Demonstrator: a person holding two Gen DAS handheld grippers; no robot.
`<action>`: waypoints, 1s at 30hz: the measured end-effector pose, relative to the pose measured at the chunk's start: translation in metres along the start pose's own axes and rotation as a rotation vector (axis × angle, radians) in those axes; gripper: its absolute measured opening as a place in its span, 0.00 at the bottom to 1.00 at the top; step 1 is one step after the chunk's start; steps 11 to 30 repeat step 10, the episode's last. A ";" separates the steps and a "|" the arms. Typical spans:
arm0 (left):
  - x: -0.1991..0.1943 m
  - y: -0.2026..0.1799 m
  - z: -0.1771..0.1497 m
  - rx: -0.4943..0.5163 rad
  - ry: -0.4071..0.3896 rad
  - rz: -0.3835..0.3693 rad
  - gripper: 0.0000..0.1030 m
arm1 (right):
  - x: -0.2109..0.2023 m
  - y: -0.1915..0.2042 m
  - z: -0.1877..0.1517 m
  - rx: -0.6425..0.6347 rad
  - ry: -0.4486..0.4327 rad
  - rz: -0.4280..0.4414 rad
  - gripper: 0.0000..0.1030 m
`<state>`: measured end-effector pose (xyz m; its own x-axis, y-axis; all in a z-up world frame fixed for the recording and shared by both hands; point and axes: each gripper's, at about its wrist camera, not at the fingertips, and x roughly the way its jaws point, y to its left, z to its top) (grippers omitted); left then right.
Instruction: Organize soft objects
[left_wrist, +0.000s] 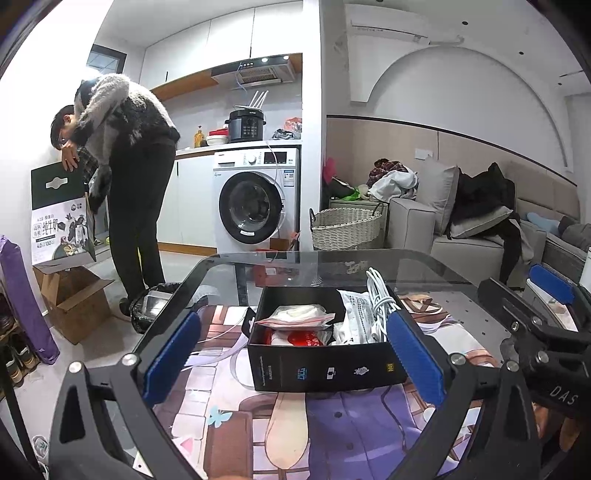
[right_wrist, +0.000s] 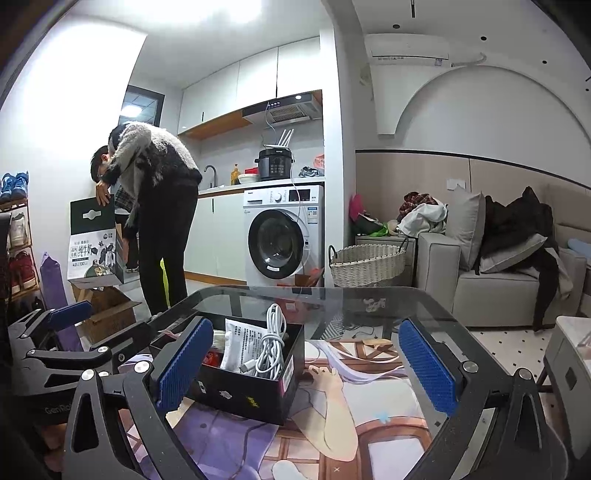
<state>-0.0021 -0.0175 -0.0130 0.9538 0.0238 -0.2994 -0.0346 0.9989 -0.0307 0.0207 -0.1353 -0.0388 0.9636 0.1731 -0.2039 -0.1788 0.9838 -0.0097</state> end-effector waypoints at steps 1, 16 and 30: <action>0.000 0.000 0.000 -0.001 0.001 0.000 0.98 | -0.001 0.001 0.000 0.000 0.000 0.000 0.99; -0.003 -0.004 0.003 0.005 0.006 0.016 0.98 | -0.005 0.003 0.002 0.004 0.005 0.002 0.99; -0.003 -0.004 0.003 0.005 0.006 0.016 0.98 | -0.005 0.003 0.002 0.004 0.005 0.002 0.99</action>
